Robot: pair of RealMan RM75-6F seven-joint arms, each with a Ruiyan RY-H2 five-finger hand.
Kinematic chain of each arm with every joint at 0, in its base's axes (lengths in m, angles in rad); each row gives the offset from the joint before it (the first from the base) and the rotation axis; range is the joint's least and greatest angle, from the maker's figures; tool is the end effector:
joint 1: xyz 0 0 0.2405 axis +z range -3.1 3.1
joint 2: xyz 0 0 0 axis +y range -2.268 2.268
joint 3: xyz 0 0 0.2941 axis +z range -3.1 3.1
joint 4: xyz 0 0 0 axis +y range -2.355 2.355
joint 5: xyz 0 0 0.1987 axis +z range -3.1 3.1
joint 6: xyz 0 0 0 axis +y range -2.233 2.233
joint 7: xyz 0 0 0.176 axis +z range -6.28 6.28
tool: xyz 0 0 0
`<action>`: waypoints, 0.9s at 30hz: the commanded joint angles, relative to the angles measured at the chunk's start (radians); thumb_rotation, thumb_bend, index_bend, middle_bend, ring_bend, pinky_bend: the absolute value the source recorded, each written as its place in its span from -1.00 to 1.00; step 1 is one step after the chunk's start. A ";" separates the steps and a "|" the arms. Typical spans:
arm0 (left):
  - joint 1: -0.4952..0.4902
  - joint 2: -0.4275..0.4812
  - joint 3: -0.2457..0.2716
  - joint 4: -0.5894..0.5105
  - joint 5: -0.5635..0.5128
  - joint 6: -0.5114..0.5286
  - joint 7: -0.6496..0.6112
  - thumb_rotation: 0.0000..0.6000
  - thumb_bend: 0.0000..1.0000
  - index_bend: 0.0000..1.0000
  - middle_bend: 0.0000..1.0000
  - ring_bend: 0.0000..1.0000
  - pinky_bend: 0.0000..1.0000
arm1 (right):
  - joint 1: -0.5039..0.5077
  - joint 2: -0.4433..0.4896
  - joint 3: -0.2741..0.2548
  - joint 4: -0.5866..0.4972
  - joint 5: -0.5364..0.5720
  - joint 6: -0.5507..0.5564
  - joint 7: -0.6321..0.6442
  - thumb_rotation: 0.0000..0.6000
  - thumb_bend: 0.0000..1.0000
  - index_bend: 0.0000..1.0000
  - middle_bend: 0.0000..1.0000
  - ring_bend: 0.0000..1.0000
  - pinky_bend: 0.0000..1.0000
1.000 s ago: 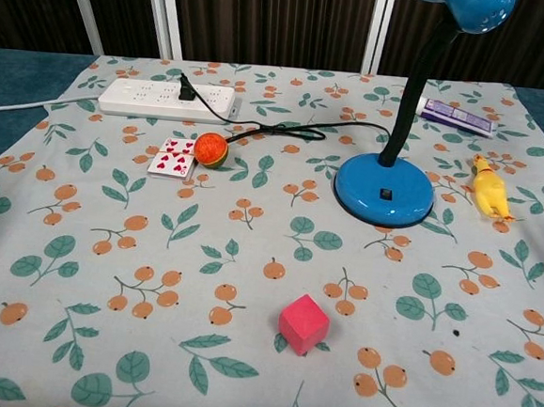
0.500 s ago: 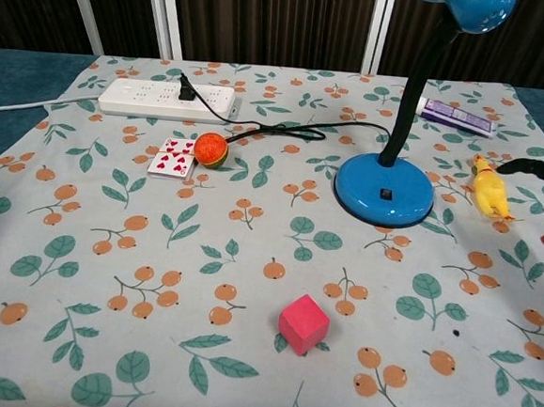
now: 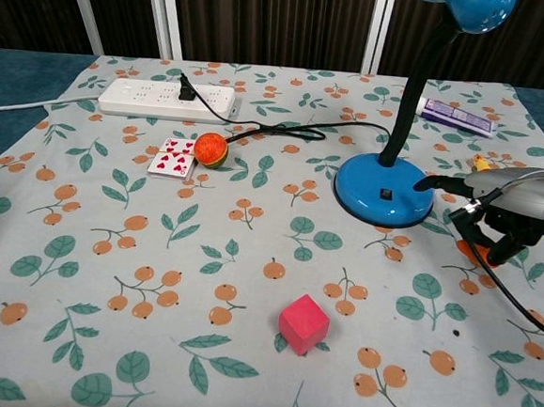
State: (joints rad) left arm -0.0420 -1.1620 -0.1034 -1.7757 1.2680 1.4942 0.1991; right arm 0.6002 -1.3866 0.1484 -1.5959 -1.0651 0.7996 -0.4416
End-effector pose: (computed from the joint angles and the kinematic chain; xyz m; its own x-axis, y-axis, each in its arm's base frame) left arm -0.3485 0.2040 0.1772 0.3650 0.0123 0.9309 0.9030 0.2388 -0.3572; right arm -0.2388 -0.3536 0.0063 0.5259 -0.4324 0.7324 -0.8491 -0.3179 0.4219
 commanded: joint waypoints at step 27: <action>-0.002 0.003 0.000 -0.003 -0.005 -0.004 -0.004 1.00 -0.15 -0.67 -0.93 -1.00 -0.93 | 0.096 -0.085 -0.018 0.005 0.187 0.079 -0.139 1.00 0.09 -1.00 0.54 0.85 0.80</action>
State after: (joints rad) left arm -0.0438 -1.1585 -0.1032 -1.7785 1.2627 1.4897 0.1952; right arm 0.6948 -1.4711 0.1313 -1.5901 -0.8791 0.8777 -0.5799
